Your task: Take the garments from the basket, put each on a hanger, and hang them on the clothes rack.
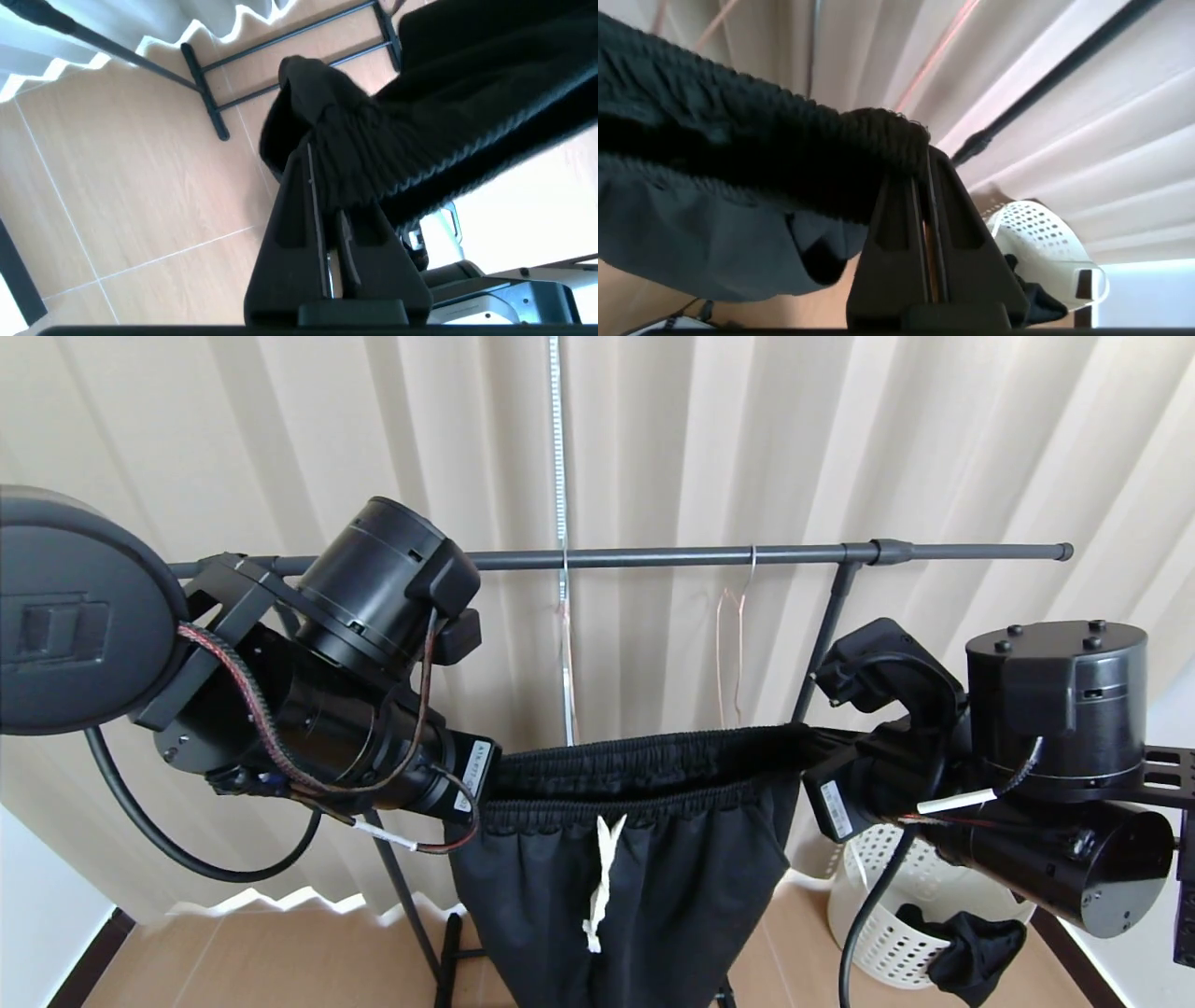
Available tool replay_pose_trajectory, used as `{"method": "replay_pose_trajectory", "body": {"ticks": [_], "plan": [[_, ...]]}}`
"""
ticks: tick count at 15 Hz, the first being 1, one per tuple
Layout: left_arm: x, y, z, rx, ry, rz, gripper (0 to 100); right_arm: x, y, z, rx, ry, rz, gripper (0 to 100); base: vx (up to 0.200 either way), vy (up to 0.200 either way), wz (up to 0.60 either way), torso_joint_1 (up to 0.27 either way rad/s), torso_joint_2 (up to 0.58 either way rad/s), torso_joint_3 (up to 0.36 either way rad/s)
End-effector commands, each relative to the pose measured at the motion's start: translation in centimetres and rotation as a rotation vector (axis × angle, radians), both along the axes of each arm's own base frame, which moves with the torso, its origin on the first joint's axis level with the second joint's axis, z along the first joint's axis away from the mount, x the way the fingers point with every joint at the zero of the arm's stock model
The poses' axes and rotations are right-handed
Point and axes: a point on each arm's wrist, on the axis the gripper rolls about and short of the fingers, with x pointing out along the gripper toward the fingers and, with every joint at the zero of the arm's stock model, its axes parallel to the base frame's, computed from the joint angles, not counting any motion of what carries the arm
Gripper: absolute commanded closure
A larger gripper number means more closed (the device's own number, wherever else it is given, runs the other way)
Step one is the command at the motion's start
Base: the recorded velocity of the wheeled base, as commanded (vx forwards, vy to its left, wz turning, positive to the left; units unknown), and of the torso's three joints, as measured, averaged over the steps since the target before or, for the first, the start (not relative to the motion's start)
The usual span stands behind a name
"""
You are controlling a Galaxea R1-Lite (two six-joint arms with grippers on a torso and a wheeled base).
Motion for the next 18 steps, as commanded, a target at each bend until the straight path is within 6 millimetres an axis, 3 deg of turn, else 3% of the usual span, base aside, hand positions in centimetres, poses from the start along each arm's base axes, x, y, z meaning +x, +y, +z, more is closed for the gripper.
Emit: {"method": "replay_pose_trajectory", "body": {"ticks": [1, 7, 12, 15, 18], "plan": [[-0.2, 1.1, 0.6, -0.004, -0.006, 0.026, 100, 0.5, -1.4, 0.4, -0.003, -0.015, -0.051, 100, 0.0, 0.0, 0.0, 0.0, 0.0, 0.0], [-0.9, 3.0, 1.3, -0.014, -0.022, 0.063, 100, 0.6, -3.7, 1.4, -0.016, -0.034, -0.115, 100, 0.0, 0.0, 0.0, 0.0, 0.0, 0.0], [-0.8, 3.7, 1.0, -0.018, -0.015, 0.084, 100, 0.1, -4.1, 1.5, -0.028, -0.019, -0.116, 100, 0.0, 0.0, 0.0, 0.0, 0.0, 0.0], [0.0, 3.0, 1.7, -0.058, -0.057, 0.068, 100, -1.5, -4.7, 1.4, -0.075, 0.029, -0.029, 100, 0.0, 0.0, 0.0, 0.0, 0.0, 0.0], [1.5, 1.5, 3.0, -0.108, -0.114, 0.036, 100, -5.0, -4.6, 1.7, -0.112, 0.109, 0.129, 100, 0.0, 0.0, 0.0, 0.0, 0.0, 0.0]]}}
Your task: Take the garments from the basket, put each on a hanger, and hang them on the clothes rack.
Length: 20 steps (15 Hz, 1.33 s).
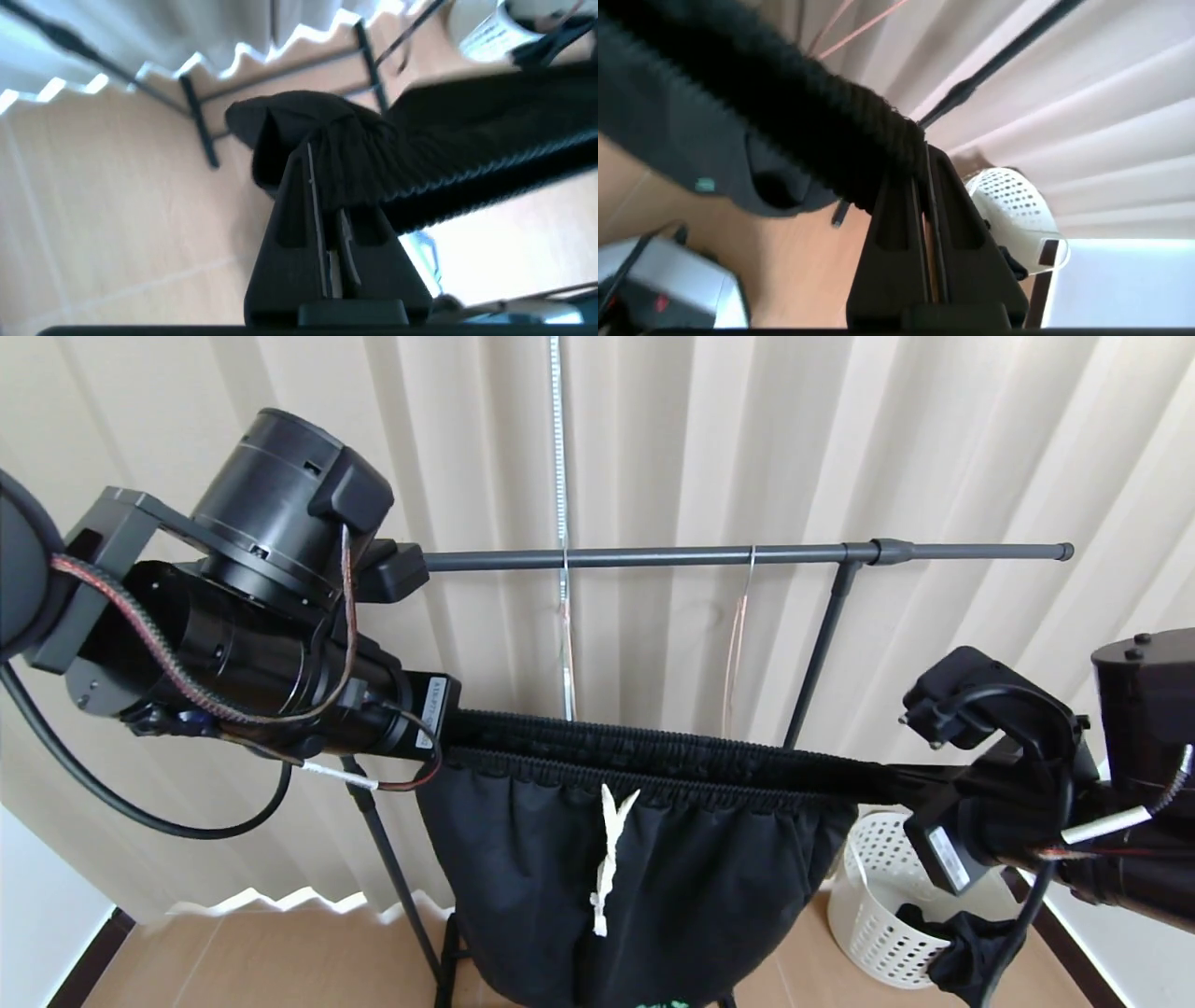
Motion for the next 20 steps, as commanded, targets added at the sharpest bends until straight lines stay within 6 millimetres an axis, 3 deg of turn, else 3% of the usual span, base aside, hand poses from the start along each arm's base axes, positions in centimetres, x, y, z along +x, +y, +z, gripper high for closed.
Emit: {"method": "replay_pose_trajectory", "body": {"ticks": [1, 4, 8, 12, 16, 17, 18, 20], "plan": [[1.4, -1.2, 0.6, -0.028, -0.02, -0.031, 100, -3.0, 0.1, 0.8, 0.004, -0.001, 0.102, 100, 0.0, 0.0, 0.0, 0.0, 0.0, 0.0], [3.1, -2.8, 1.3, -0.062, -0.043, -0.075, 100, -6.0, 0.3, 0.8, -0.009, 0.049, 0.255, 100, 0.0, 0.0, 0.0, 0.0, 0.0, 0.0], [4.1, -5.7, 1.7, -0.075, -0.082, -0.139, 100, -8.4, 1.4, -0.3, 0.072, 0.139, 0.372, 100, 0.0, 0.0, 0.0, 0.0, 0.0, 0.0], [4.2, -7.3, 2.0, -0.084, -0.098, -0.178, 100, -9.2, 2.8, -0.2, 0.155, 0.154, 0.445, 100, 0.0, 0.0, 0.0, 0.0, 0.0, 0.0], [4.8, -8.4, 2.8, -0.114, -0.141, -0.193, 100, -9.2, 7.6, -1.2, 0.198, 0.243, 0.485, 100, 0.0, 0.0, 0.0, 0.0, 0.0, 0.0], [4.8, -8.4, 2.8, -0.114, -0.141, -0.193, 100, -9.2, 7.6, -1.2, 0.198, 0.243, 0.485, 100, 0.0, 0.0, 0.0, 0.0, 0.0, 0.0], [4.9, -9.3, 2.9, -0.12, -0.149, -0.211, 100, -9.1, 10.2, -1.1, 0.236, 0.277, 0.487, 100, 0.0, 0.0, 0.0, 0.0, 0.0, 0.0], [4.9, -9.9, 2.4, -0.108, -0.14, -0.228, 100, -9.1, 12.1, -0.6, 0.279, 0.296, 0.488, 100, 0.0, 0.0, 0.0, 0.0, 0.0, 0.0]]}}
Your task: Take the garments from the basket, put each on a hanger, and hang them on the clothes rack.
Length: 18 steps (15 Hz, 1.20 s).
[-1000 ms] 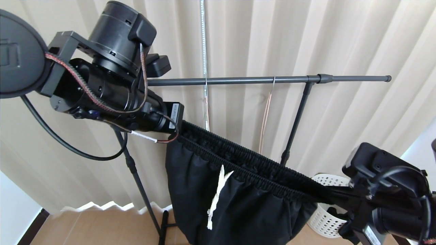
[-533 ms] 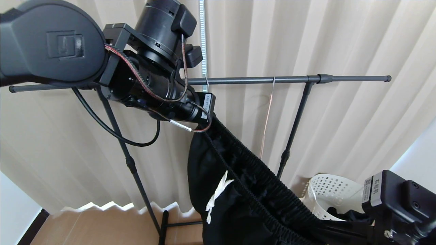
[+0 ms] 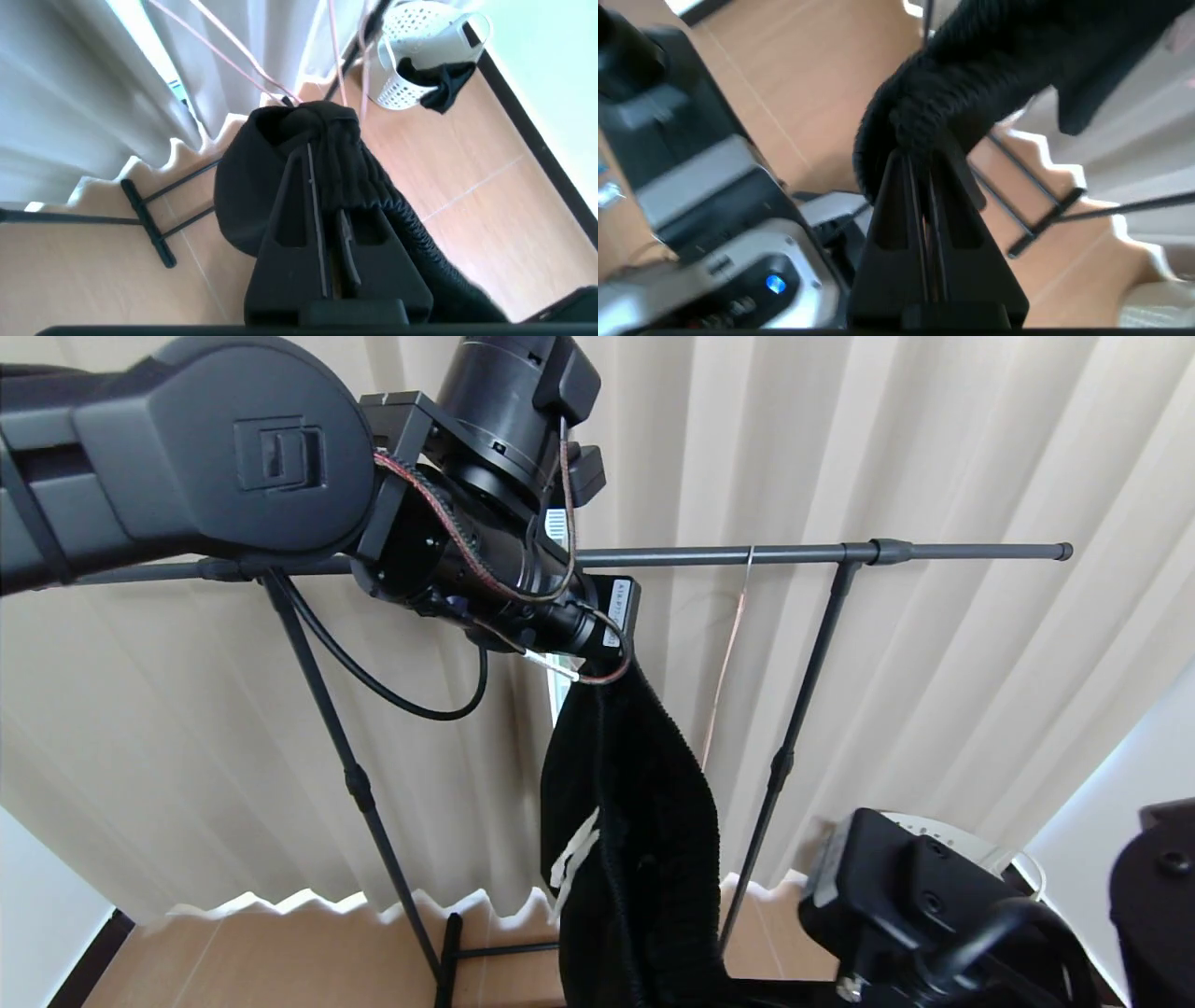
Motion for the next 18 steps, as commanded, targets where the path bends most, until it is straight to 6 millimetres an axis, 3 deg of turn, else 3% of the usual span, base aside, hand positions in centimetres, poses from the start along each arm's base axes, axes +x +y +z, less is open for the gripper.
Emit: {"method": "replay_pose_trajectory", "body": {"ticks": [1, 4, 7, 10, 13, 16, 18], "plan": [[0.2, -0.7, -0.6, 0.009, 0.008, -0.012, 100, 0.1, 3.6, -0.7, -0.006, 0.046, 0.017, 100, 0.0, 0.0, 0.0, 0.0, 0.0, 0.0], [0.1, -0.8, -0.5, 0.011, 0.009, -0.015, 100, 0.1, 5.4, -0.9, 0.06, 0.068, -0.007, 100, 0.0, 0.0, 0.0, 0.0, 0.0, 0.0], [-0.1, -0.4, -0.5, 0.027, 0.022, -0.013, 100, -0.2, 4.3, -0.9, 0.038, 0.063, -0.015, 100, 0.0, 0.0, 0.0, 0.0, 0.0, 0.0], [-0.8, 2.2, 0.9, 0.071, 0.014, 0.004, 100, 0.4, 1.3, -0.1, -0.04, 0.031, -0.103, 100, 0.0, 0.0, 0.0, 0.0, 0.0, 0.0], [-1.6, 5.2, 1.7, 0.124, 0.026, 0.036, 100, 2.8, -1.3, 0.3, -0.114, -0.017, -0.212, 100, 0.0, 0.0, 0.0, 0.0, 0.0, 0.0], [-2.2, 7.6, 0.6, 0.19, 0.069, 0.061, 100, 7.3, -3.7, 0.4, -0.197, -0.086, -0.359, 100, 0.0, 0.0, 0.0, 0.0, 0.0, 0.0], [-2.7, 8.2, -0.7, 0.239, 0.11, 0.045, 100, 10.6, -3.9, 1.2, -0.174, -0.127, -0.445, 100, 0.0, 0.0, 0.0, 0.0, 0.0, 0.0]]}}
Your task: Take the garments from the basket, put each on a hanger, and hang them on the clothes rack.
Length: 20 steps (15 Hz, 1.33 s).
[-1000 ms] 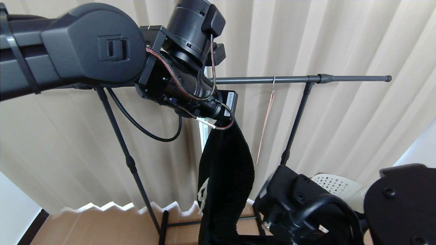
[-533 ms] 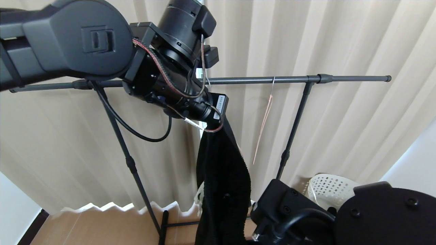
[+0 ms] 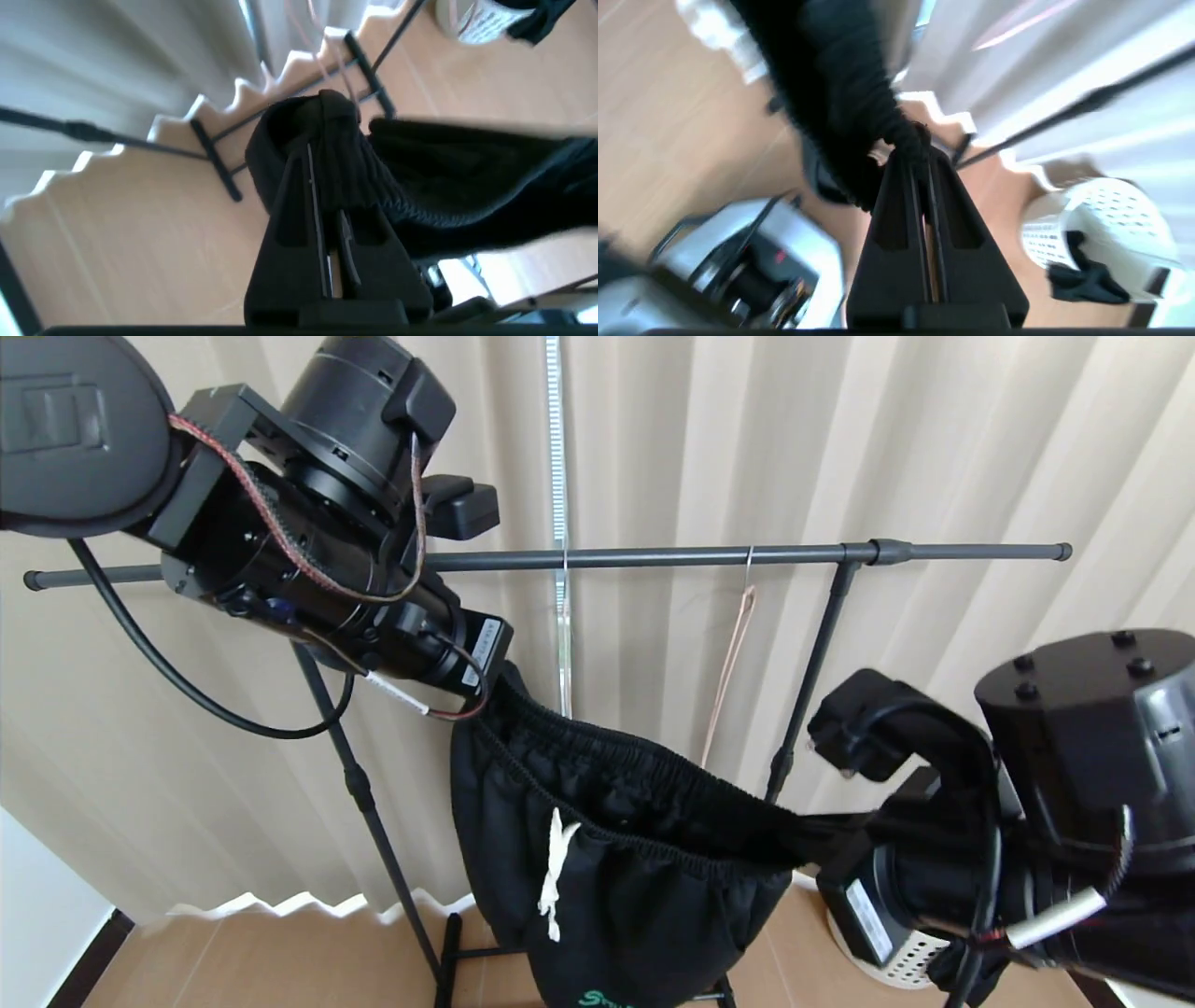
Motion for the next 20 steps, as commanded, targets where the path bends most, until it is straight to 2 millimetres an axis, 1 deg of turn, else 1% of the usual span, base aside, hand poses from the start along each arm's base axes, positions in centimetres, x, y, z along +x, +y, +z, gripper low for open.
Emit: {"method": "replay_pose_trajectory", "body": {"ticks": [1, 2, 4, 5, 7, 8, 10, 11, 12, 13, 14, 15, 17, 19, 20], "plan": [[-1.2, 1.3, -0.8, 0.034, 0.036, 0.002, 100, 4.6, -0.4, 0.8, 0.017, -0.048, -0.124, 100, 0.0, 0.0, 0.0, 0.0, 0.0, 0.0], [-1.6, 1.5, -1.1, 0.038, 0.046, 0.005, 100, 6.3, -0.4, 1.2, 0.028, -0.065, -0.166, 100, 0.0, 0.0, 0.0, 0.0, 0.0, 0.0], [-2.5, 1.8, -1.1, 0.035, 0.054, -0.003, 100, 8.9, 0.3, 2.0, 0.049, -0.095, -0.205, 100, 0.0, 0.0, 0.0, 0.0, 0.0, 0.0], [-3.3, 1.5, -1.3, 0.036, 0.066, -0.02, 100, 10.3, 1.0, 2.3, 0.064, -0.106, -0.216, 100, 0.0, 0.0, 0.0, 0.0, 0.0, 0.0], [-4.3, 0.7, -1.9, 0.026, 0.096, -0.033, 100, 12.2, 2.3, 2.6, 0.08, -0.131, -0.238, 100, 0.0, 0.0, 0.0, 0.0, 0.0, 0.0], [-5.2, -0.3, -2.7, 0.018, 0.135, -0.042, 100, 13.7, 3.8, 3.1, 0.121, -0.154, -0.257, 100, 0.0, 0.0, 0.0, 0.0, 0.0, 0.0], [-6.6, -2.0, -4.3, 0.01, 0.199, -0.05, 100, 15.4, 6.5, 2.8, 0.161, -0.173, -0.259, 100, 0.0, 0.0, 0.0, 0.0, 0.0, 0.0], [-7.1, -2.9, -5.0, 0.002, 0.222, -0.05, 100, 16.1, 7.5, 2.6, 0.181, -0.178, -0.267, 100, 0.0, 0.0, 0.0, 0.0, 0.0, 0.0], [-7.4, -4.0, -5.8, -0.013, 0.252, -0.04, 100, 16.7, 9.0, 2.3, 0.207, -0.183, -0.265, 100, 0.0, 0.0, 0.0, 0.0, 0.0, 0.0], [-7.8, -4.9, -6.1, -0.038, 0.271, -0.022, 100, 17.1, 10.2, 2.0, 0.225, -0.184, -0.267, 100, 0.0, 0.0, 0.0, 0.0, 0.0, 0.0], [-7.9, -5.4, -6.2, -0.053, 0.28, -0.012, 100, 17.3, 10.9, 1.6, 0.237, -0.182, -0.271, 100, 0.0, 0.0, 0.0, 0.0, 0.0, 0.0], [-8.4, -6.5, -6.4, -0.092, 0.293, 0.001, 100, 17.5, 12.2, 1.4, 0.264, -0.188, -0.275, 100, 0.0, 0.0, 0.0, 0.0, 0.0, 0.0], [-9.0, -8.0, -6.8, -0.155, 0.313, 0.031, 100, 17.7, 13.2, 1.1, 0.28, -0.189, -0.276, 100, 0.0, 0.0, 0.0, 0.0, 0.0, 0.0], [-8.9, -8.7, -6.9, -0.215, 0.313, 0.064, 100, 17.6, 13.4, 0.9, 0.287, -0.183, -0.275, 100, 0.0, 0.0, 0.0, 0.0, 0.0, 0.0], [-8.7, -8.7, -6.9, -0.219, 0.307, 0.067, 100, 17.6, 13.6, 0.6, 0.293, -0.174, -0.283, 100, 0.0, 0.0, 0.0, 0.0, 0.0, 0.0]]}}
